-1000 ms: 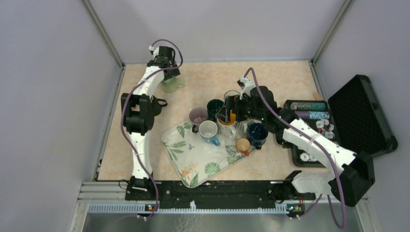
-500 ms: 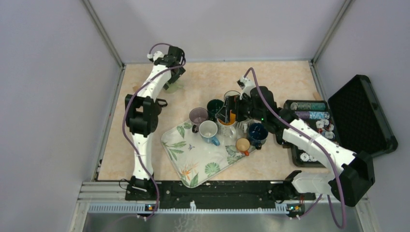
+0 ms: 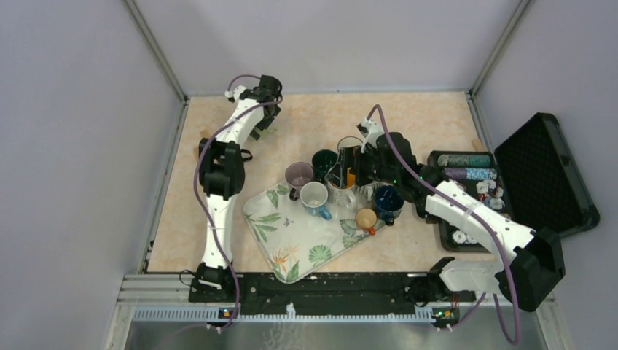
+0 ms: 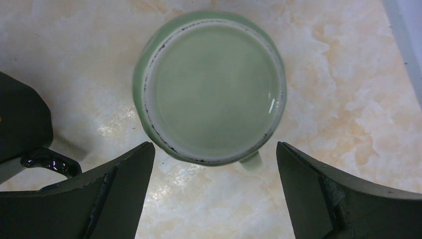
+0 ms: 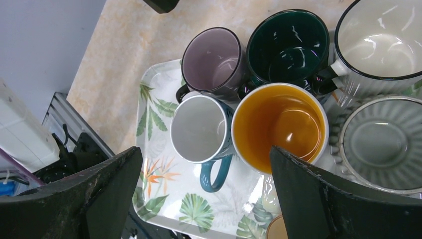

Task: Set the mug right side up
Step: Turn over the cup at the center of the board, then place the cup on the tray.

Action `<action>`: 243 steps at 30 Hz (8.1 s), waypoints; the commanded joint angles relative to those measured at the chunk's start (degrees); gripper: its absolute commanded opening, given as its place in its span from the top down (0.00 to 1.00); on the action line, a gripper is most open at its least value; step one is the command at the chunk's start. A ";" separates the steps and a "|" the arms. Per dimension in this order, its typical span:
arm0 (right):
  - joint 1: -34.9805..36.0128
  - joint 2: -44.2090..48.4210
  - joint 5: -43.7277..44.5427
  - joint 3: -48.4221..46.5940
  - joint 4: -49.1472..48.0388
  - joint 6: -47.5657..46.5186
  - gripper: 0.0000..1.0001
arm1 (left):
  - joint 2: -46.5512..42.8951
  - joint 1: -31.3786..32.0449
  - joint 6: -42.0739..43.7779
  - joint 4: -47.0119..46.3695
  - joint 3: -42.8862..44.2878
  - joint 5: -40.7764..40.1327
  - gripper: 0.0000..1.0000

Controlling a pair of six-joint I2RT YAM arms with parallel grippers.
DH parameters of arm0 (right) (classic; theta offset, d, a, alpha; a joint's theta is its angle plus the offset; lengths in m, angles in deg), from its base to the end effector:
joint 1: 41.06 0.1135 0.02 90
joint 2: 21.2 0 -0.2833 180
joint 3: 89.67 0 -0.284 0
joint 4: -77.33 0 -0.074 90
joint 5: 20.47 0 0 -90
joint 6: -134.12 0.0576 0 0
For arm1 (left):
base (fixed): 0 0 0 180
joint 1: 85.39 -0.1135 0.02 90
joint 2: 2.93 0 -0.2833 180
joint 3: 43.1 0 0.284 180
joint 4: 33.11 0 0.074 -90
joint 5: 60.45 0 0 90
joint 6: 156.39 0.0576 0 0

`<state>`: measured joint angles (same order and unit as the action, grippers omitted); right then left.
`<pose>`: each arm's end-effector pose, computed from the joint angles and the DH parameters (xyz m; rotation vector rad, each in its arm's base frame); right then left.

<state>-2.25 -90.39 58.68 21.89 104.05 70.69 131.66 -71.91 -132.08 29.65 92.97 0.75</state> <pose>0.2419 0.2085 0.3144 -0.3544 2.1359 0.8816 0.5536 -0.1042 0.2134 -1.2196 2.1239 0.0849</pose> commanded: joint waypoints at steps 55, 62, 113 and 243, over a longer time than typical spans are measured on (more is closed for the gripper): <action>-0.51 1.09 0.00 3.08 -3.54 1.58 0.01 | -3.96 -3.45 9.02 -5.86 -7.53 6.03 0.58; -0.49 1.23 0.05 3.26 -3.72 1.82 0.01 | -3.73 -3.71 8.76 -6.01 -7.57 6.77 0.61; -3.73 4.17 3.14 2.64 -10.73 7.49 0.01 | -29.04 -5.30 24.34 -45.88 -30.99 44.14 1.00; -2.65 17.58 -12.28 -7.00 23.75 2.90 1.00 | -64.96 6.42 47.24 -48.72 -57.95 51.32 0.02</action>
<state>-8.02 -75.92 45.44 18.32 119.13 78.78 69.04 -65.09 -87.95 -19.72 35.62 54.41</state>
